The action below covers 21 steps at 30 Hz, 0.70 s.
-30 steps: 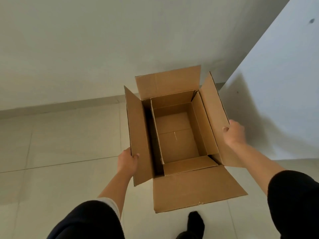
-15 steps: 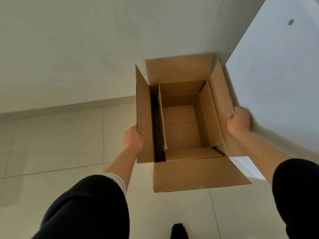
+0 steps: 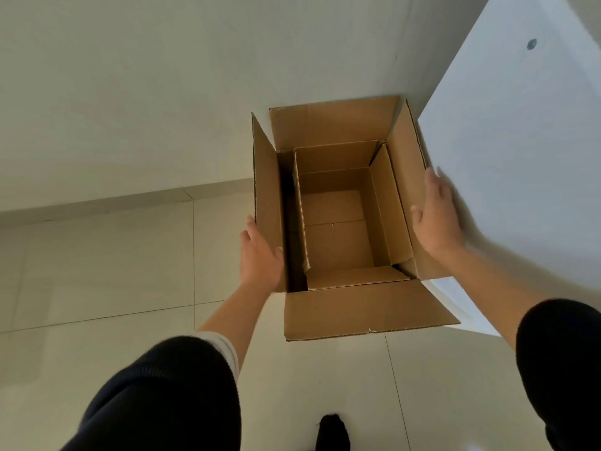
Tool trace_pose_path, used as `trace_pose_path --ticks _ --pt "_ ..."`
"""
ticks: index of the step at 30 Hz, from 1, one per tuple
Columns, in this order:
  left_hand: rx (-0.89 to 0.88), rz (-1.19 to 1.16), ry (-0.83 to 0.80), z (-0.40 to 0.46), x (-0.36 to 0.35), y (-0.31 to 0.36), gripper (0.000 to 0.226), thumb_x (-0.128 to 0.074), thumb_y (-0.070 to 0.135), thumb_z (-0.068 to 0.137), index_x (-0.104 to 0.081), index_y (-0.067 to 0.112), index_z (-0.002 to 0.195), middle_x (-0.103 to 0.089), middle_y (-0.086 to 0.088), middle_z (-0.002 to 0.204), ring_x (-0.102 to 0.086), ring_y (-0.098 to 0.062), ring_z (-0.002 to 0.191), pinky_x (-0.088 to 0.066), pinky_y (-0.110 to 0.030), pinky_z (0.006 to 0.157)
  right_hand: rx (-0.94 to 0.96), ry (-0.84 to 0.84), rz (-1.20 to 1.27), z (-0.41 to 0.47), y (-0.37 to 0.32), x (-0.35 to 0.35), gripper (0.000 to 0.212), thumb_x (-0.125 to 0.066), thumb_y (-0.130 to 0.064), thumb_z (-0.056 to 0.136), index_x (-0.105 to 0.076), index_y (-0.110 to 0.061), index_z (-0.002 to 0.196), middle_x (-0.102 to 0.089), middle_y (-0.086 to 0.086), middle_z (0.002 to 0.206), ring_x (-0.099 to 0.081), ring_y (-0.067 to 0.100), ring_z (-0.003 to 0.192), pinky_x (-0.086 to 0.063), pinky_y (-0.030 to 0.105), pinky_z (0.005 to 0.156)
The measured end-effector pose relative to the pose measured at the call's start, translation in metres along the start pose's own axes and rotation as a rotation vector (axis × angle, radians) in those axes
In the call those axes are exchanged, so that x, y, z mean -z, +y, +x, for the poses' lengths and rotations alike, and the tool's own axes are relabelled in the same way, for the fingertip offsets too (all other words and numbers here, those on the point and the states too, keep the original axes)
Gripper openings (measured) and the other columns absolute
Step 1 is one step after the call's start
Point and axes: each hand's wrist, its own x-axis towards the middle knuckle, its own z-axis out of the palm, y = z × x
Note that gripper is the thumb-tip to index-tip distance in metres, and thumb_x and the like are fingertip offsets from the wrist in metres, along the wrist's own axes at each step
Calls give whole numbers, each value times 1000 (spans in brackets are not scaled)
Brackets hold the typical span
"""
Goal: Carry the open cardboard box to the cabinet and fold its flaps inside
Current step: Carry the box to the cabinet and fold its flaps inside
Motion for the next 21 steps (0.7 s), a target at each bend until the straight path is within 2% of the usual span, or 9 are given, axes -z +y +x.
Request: trace_pose_path --ticks 3,5,7,9,10,12,14,18,21 --pt "-202 231 142 -35 -7 -2 75 -50 27 93 -3 16 151 -7 -13 161 -7 -31 149 -15 -47 122 175 -23 -157 -40 -2 2 70 -51 -32 91 -14 -14 148 -18 11 156 -13 29 145 -21 46 117" --pt "-417 316 -18 -64 -14 -4 70 -32 50 94 -7 18 152 -2 -6 162 2 -25 150 0 -42 123 265 -139 -116 -76 -6 1 75 -47 -50 89 -15 -18 148 -17 5 157 -8 24 146 -14 44 119" --pt "-569 416 -277 -95 -23 -6 90 -9 74 80 -18 19 150 -11 -3 162 -1 -20 150 5 -41 123 350 -364 -50 -114 -7 -2 83 -37 -67 84 -11 -22 149 -13 -3 158 0 16 147 -8 43 120" --pt "-619 568 -454 -116 -34 -14 99 -21 82 73 -30 16 145 -24 -6 157 -10 -25 148 -2 -47 123 519 -496 -241 -148 3 -7 94 -33 -78 77 -13 -21 149 -15 -2 157 -3 16 146 -6 41 118" --pt "-603 652 -487 -123 -40 -19 91 -38 75 77 -31 13 143 -27 -9 153 -14 -29 146 -5 -49 122 616 -524 -355 -162 13 -11 95 -41 -75 76 -17 -18 148 -19 1 156 -11 20 146 -9 41 116" --pt "-498 779 -503 -129 -50 -25 77 -64 33 83 -24 8 144 -29 -17 149 -20 -36 142 -11 -52 121 698 -569 -499 -178 30 -22 93 -71 -42 70 -25 -12 145 -38 9 148 -34 27 137 -25 41 115" --pt "-405 859 -502 -123 -55 -25 79 -66 0 80 -21 2 144 -29 -25 148 -28 -43 137 -22 -52 118 636 -481 -538 -173 45 -36 107 -86 -4 44 -33 -5 137 -62 13 127 -59 28 117 -50 38 98" --pt "-477 893 -445 -104 -55 -22 79 -58 -8 82 -15 1 148 -32 -30 147 -36 -46 132 -31 -49 115 573 -378 -590 -143 45 -39 92 -89 7 9 -73 -7 99 -77 9 91 -75 23 77 -58 26 51" --pt "-532 856 -363 -87 -50 -15 83 -63 -4 80 -17 5 148 -42 -22 143 -43 -41 129 -34 -45 113 525 -395 -623 -123 39 -34 72 -89 8 24 -74 -7 93 -77 10 92 -74 28 81 -59 29 49"
